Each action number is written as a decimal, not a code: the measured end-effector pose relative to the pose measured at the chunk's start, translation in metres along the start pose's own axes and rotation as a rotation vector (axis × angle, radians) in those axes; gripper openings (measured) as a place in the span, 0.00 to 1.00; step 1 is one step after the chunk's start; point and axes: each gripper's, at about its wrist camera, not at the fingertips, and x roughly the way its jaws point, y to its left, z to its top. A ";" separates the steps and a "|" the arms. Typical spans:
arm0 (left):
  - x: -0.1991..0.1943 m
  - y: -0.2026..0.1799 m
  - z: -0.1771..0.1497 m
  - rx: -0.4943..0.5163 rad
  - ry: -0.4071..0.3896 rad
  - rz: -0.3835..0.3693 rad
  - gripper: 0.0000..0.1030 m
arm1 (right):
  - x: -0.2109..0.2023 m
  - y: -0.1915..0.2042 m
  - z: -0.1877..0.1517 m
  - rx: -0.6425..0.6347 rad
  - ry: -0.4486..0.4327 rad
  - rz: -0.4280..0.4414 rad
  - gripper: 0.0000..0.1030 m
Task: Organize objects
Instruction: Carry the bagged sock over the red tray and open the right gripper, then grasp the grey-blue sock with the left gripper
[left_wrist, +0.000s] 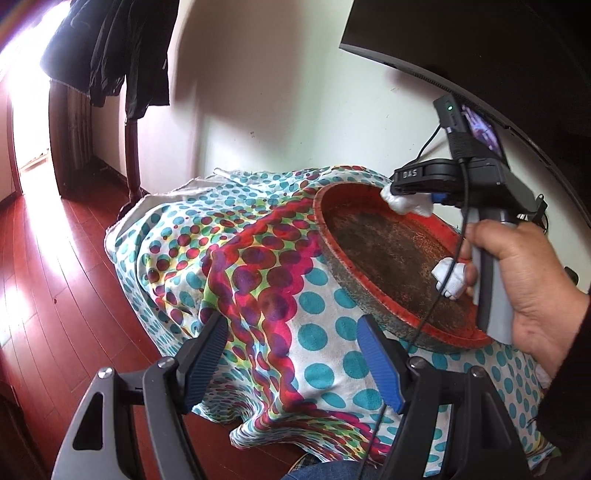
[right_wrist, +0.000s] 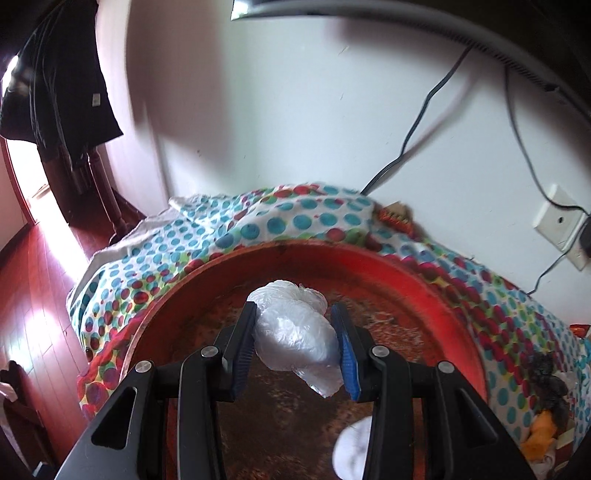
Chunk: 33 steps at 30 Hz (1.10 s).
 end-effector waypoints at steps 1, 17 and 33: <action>0.001 0.002 0.000 -0.008 0.006 -0.003 0.72 | 0.007 0.003 0.001 0.002 0.016 0.004 0.37; 0.007 0.005 0.001 -0.029 0.033 -0.022 0.72 | 0.046 0.022 0.007 0.015 0.125 0.041 0.45; -0.028 -0.058 -0.011 0.196 -0.102 -0.242 0.72 | -0.172 -0.237 -0.121 0.283 -0.267 -0.394 0.91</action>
